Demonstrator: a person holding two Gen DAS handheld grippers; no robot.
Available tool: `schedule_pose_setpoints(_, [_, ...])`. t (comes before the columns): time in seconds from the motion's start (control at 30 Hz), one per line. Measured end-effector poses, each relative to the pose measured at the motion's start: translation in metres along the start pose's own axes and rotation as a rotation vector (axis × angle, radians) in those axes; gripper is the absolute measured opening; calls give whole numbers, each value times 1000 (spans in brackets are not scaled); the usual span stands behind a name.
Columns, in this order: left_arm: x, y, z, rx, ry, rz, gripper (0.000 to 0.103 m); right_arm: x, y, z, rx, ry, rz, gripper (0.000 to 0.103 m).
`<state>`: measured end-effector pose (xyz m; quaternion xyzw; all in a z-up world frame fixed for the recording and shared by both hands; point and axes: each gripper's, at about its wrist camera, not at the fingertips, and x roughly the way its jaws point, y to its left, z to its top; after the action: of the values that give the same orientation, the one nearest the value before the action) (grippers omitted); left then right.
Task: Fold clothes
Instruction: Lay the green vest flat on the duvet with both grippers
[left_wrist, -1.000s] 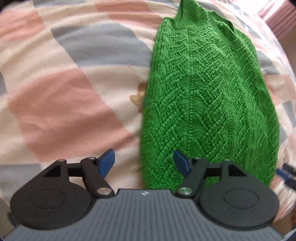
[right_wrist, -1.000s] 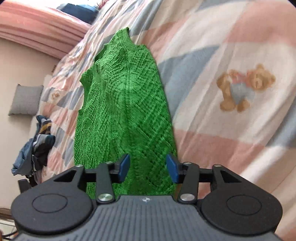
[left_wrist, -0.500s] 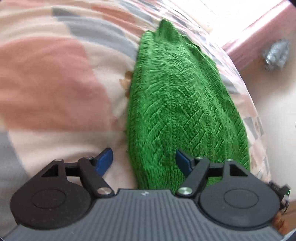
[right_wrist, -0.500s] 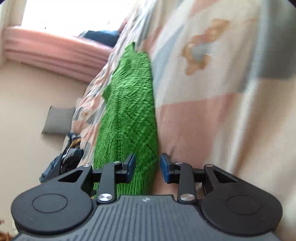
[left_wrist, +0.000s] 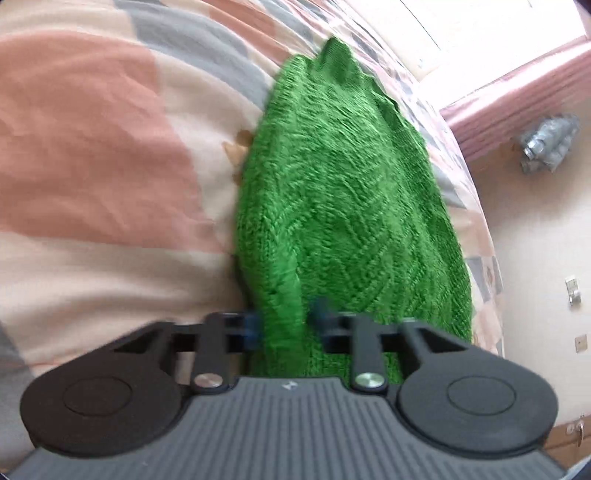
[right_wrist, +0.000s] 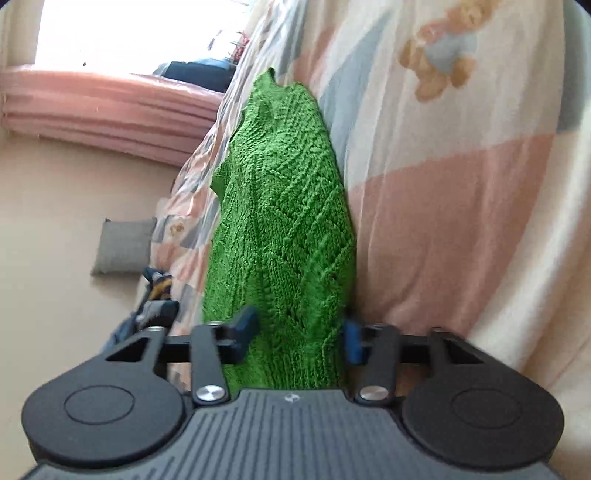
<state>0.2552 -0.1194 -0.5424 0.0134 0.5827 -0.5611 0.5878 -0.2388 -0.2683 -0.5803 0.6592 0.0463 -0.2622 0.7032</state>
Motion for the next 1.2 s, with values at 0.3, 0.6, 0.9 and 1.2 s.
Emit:
schedule_pose_setpoints(0.3, [-74, -40, 14, 192, -136, 36, 9, -52, 64, -4, -167, -82, -31, 12])
schedule_pose_setpoints(0.6, [-81, 22, -36, 39, -39, 151, 3, -66, 52, -59, -216, -11, -225, 20])
schedule_pose_setpoints(0.9, [-74, 35, -18, -70, -91, 2, 37, -63, -12, -51, 64, -135, -69, 36])
schedule_pose_setpoints(1.2, [-66, 44, -6, -106, -95, -26, 62, -45, -25, -43, 127, -138, -31, 35])
